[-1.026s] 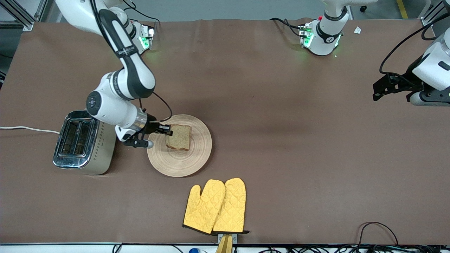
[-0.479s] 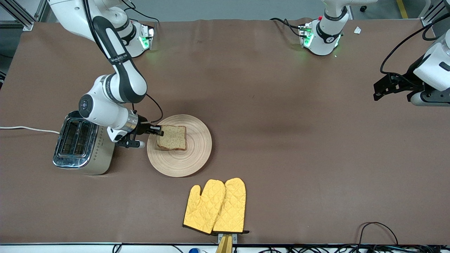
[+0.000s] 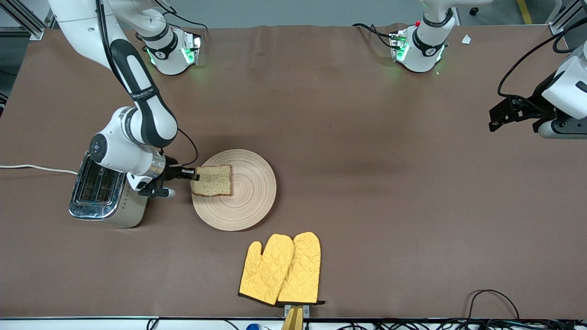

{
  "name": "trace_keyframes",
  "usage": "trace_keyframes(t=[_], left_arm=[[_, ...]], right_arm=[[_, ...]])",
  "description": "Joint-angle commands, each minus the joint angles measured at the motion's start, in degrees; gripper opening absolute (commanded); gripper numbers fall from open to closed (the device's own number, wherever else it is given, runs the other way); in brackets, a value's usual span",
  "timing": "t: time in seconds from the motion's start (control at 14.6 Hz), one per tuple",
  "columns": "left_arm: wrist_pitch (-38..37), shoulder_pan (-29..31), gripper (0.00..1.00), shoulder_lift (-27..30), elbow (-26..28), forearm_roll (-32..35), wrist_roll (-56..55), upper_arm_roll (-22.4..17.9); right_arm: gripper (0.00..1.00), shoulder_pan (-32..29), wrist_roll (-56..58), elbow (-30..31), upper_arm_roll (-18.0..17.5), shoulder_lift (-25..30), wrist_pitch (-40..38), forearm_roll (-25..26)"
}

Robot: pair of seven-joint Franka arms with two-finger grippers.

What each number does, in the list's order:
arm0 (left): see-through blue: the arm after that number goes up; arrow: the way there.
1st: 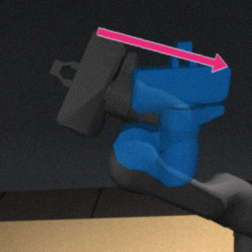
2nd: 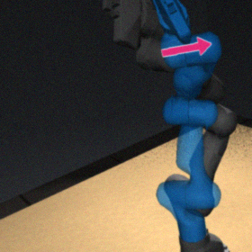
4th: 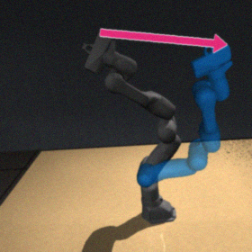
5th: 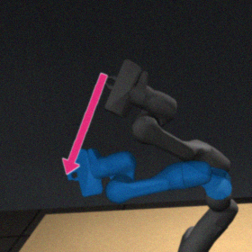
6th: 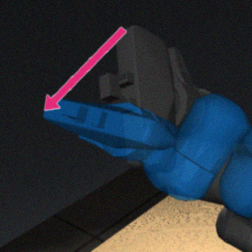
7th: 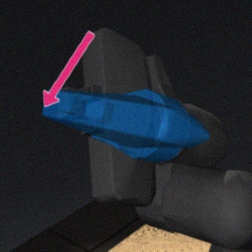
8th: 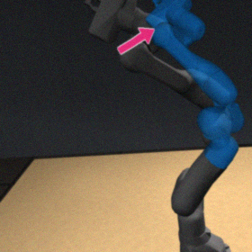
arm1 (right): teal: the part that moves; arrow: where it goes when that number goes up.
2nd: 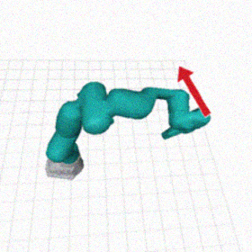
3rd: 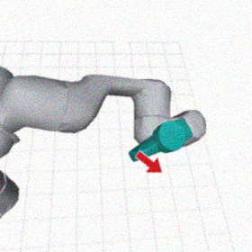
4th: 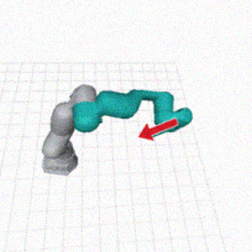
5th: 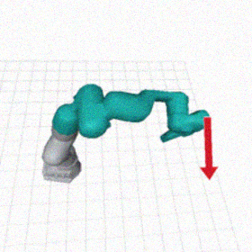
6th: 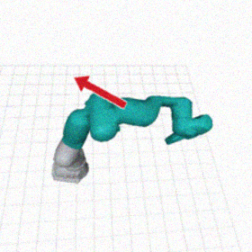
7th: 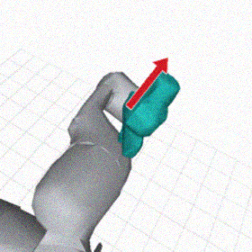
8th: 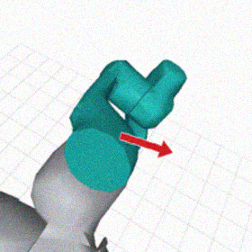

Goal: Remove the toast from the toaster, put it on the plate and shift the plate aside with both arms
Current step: 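Lower the bread onto the plate and open the right gripper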

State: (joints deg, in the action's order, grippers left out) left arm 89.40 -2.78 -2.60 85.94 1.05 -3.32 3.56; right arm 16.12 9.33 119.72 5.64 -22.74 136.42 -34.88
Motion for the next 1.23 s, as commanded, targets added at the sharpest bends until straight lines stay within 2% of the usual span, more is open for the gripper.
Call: trace_keyframes(t=[0.0,0.14,0.21,0.55,0.68,0.82,1.03,1.16], left_arm=[[-0.5,0.1,1.0,0.1,-0.1,1.0,0.9,0.0],[-0.5,-0.2,1.0,0.1,-0.1,1.0,0.8,0.1],[-0.5,-0.2,1.0,0.1,-0.1,1.0,0.8,0.1],[-0.5,0.1,1.0,0.1,-0.2,1.0,1.7,0.1],[-0.5,0.1,1.0,-0.3,-0.4,1.1,2.3,0.0],[-0.5,-0.1,1.0,-0.6,-0.3,1.0,2.1,0.0],[-0.5,-0.4,1.0,-0.6,-0.2,0.8,1.9,0.3],[-0.5,0.1,1.0,-1.9,0.3,-1.8,2.3,0.5]], right_arm=[[0.14,0.1,0.8,0.5,-0.6,0.5,0.2,-1.5],[0.16,0.1,0.7,0.3,-0.6,0.5,0.2,-1.5],[0.29,0.1,0.8,0.3,-0.6,0.5,0.2,-1.5],[0.72,0.0,0.8,0.0,-0.5,1.1,0.1,-0.9],[0.98,0.1,0.9,-0.4,-0.3,1.2,0.0,0.4],[1.0,-0.4,0.8,-1.8,-0.2,1.6,-0.7,5.6],[1.0,-0.4,0.7,-1.9,1.2,5.1,-1.3,12.5],[1.0,-0.6,-0.2,-3.3,2.7,7.8,-5.4,16.2]])
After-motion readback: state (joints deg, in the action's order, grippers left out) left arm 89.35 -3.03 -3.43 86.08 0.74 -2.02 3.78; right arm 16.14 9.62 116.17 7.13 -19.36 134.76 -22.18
